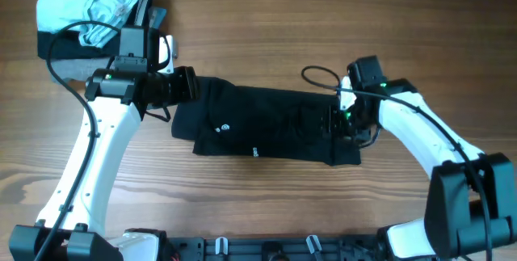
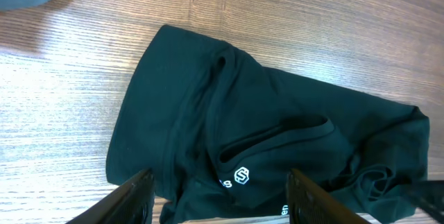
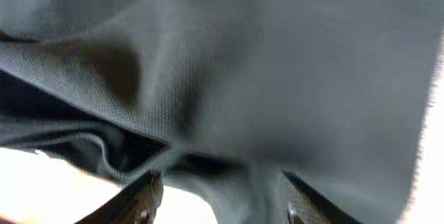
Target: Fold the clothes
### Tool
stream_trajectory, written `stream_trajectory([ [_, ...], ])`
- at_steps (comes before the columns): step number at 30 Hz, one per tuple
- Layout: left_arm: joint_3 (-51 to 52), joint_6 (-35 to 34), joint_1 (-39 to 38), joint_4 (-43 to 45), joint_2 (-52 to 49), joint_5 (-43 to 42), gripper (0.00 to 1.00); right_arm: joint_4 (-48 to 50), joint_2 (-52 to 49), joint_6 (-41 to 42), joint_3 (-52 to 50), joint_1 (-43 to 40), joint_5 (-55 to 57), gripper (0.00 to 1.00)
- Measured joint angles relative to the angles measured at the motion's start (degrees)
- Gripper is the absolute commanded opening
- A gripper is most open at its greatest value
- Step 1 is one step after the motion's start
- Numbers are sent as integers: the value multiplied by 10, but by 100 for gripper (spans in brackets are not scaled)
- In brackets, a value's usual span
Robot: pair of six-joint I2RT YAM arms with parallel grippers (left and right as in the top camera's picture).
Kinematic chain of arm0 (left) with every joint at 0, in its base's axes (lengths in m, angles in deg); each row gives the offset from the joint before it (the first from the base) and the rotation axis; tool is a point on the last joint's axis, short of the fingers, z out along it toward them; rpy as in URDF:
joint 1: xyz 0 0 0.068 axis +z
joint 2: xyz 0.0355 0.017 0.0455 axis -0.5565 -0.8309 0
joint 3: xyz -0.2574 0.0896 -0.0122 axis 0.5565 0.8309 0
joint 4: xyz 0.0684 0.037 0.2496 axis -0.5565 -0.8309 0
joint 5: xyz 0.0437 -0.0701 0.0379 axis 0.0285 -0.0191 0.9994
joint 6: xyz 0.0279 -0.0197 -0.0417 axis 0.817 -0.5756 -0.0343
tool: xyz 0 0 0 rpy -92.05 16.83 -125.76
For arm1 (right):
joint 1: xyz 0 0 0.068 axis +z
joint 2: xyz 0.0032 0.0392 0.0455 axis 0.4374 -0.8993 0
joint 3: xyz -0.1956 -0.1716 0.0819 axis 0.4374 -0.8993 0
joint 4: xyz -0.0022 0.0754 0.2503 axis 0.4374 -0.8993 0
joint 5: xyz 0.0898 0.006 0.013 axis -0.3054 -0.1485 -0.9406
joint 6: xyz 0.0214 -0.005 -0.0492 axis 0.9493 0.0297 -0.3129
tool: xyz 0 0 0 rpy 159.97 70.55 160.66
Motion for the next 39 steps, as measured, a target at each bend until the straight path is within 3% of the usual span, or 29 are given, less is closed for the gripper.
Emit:
stream_trajectory([
  [1, 0, 0, 0, 0, 0, 0, 61, 17, -1, -10, -12, 0, -15, 23],
  [2, 0, 0, 0, 0, 0, 0, 61, 23, -1, -20, -22, 0, -29, 13],
  [6, 0, 0, 0, 0, 0, 0, 61, 23, -1, -78, -26, 0, -122, 4],
  [8, 0, 0, 0, 0, 0, 0, 61, 22, -1, -134, -26, 0, -213, 8],
  [9, 0, 0, 0, 0, 0, 0, 61, 18, -1, -146, -26, 0, -233, 20],
  [10, 0, 0, 0, 1, 0, 0, 61, 9, 0, -162, -26, 0, -254, 25],
  [18, 0, 0, 0, 10, 0, 0, 62, 2, 7, -262, -27, 3, -314, 30],
  [20, 0, 0, 0, 11, 0, 0, 63, 22, 10, -263, -27, 3, -305, 49],
  [23, 0, 0, 0, 13, 0, 0, 63, 80, 20, -242, -26, 3, -271, 67],
  [29, 0, 0, 0, 20, 0, 0, 64, 198, 25, -220, -25, 8, -187, 72],
  [33, 0, 0, 0, 20, 0, 0, 65, 244, 25, -195, -24, 40, -159, 64],
  [39, 0, 0, 0, 23, 0, 0, 66, 261, 24, -293, -24, 84, -52, 63],
])
